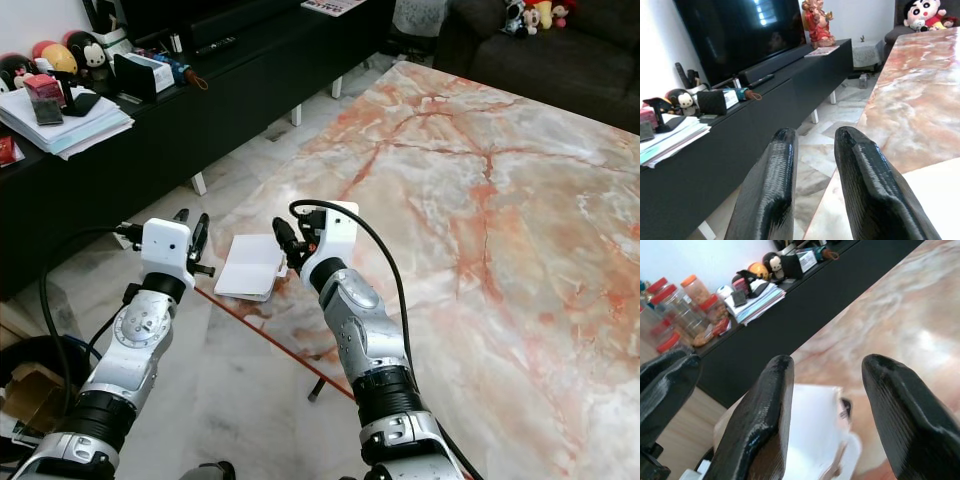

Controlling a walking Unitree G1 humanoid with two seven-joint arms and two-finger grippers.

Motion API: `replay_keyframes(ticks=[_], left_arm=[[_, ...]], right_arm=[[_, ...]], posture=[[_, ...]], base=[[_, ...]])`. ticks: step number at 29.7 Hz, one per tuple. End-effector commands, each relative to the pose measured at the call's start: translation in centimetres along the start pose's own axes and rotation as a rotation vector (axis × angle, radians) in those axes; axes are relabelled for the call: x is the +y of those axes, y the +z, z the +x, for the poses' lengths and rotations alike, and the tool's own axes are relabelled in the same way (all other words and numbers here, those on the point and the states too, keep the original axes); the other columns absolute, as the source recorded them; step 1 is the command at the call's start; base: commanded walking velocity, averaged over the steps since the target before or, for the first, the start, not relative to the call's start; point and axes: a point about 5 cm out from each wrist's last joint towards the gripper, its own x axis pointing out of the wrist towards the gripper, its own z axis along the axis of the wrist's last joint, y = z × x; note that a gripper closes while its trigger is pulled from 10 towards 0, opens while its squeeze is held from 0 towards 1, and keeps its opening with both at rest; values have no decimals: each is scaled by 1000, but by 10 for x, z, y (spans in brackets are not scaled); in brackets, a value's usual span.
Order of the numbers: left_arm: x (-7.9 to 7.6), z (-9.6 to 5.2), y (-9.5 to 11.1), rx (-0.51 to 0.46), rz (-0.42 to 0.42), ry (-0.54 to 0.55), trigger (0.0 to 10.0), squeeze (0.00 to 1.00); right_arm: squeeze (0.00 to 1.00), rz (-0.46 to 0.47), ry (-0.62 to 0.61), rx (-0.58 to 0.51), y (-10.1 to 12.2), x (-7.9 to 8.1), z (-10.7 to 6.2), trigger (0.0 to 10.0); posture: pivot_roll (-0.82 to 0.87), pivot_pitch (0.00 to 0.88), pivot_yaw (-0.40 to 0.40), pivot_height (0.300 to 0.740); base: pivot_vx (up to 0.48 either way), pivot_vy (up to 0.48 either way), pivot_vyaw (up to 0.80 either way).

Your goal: Picking trash to rubbish bin

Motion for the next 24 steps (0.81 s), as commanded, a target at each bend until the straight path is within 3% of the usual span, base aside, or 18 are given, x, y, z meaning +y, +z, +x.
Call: replay_keyframes(ticks=[1, 9, 12, 24], left_arm=[[-1, -2, -4, 23, -6, -16, 10000, 0], [2, -6, -14, 95, -20, -42, 10000, 0], [0, -9, -27, 199, -89, -72, 10000, 0], [1, -9, -28, 218, -116, -99, 10000, 0]], right_arm=[[0, 4, -5, 29, -6, 0, 0, 10000], [0, 6, -17, 56, -7, -1, 0, 10000], [0, 6, -27, 66, -8, -2, 0, 10000], [0, 11, -68, 99, -11, -4, 1, 10000]], posture=[[114, 169, -56, 740], [110, 160, -56, 740], [110, 154, -56, 740], [113, 140, -57, 740]], base=[[0, 0, 0], [0, 0, 0], [0, 0, 0], [0, 0, 0]])
